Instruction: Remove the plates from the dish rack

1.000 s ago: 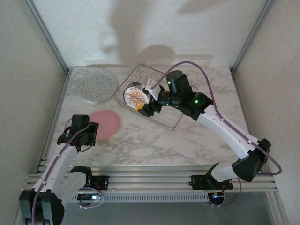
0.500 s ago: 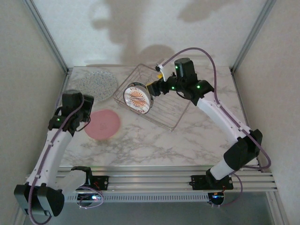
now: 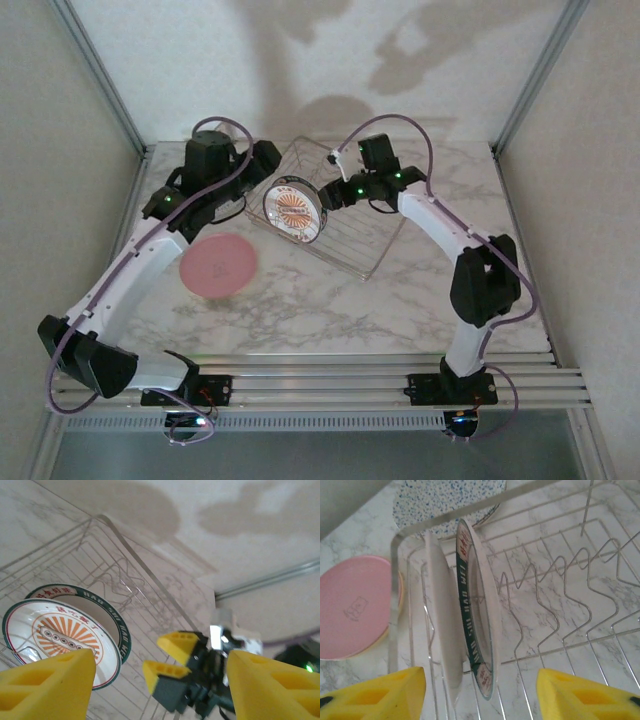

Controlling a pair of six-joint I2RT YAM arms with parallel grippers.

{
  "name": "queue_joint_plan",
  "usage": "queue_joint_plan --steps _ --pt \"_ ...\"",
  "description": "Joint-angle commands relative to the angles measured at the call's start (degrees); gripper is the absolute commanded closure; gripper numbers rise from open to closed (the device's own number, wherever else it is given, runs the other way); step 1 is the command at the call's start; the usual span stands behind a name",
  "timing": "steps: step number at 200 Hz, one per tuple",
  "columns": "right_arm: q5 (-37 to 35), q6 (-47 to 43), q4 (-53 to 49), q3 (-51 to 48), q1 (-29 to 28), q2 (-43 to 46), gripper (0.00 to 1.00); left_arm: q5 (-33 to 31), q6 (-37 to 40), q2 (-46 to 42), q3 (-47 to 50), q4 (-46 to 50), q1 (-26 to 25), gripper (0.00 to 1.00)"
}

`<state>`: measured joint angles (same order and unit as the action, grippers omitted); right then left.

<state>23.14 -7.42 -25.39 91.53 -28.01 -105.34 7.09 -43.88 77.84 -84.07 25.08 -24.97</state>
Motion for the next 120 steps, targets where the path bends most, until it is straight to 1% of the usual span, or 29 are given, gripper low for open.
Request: queue_joint_plan --steps 1,14,42,86,120 --pt "3.26 -1.35 -1.73 4.41 0.88 -2.34 0.44 -2.80 5.36 -0.04 -1.59 -1.08 -2.39 0.30" --pt "4.64 -1.63 -2.40 6.18 0.92 -4.00 0.47 -3.26 6.40 -0.40 -1.38 -1.61 -3.75 0.30" --pt "5.62 -1.27 -2.91 7.83 0.92 -6.74 0.47 -2.88 6.49 -1.20 0.40 -3.01 -5.40 0.29" --pt "7.64 -1.28 -2.91 10.42 1.03 -9.80 0.48 -3.13 5.61 -1.82 1.54 -3.10 -5.95 0.29" --pt "7.63 -1.56 -3.57 12.65 1.04 -12.01 0.54 -3.29 5.52 -2.35 2.02 -2.98 -5.94 0.29"
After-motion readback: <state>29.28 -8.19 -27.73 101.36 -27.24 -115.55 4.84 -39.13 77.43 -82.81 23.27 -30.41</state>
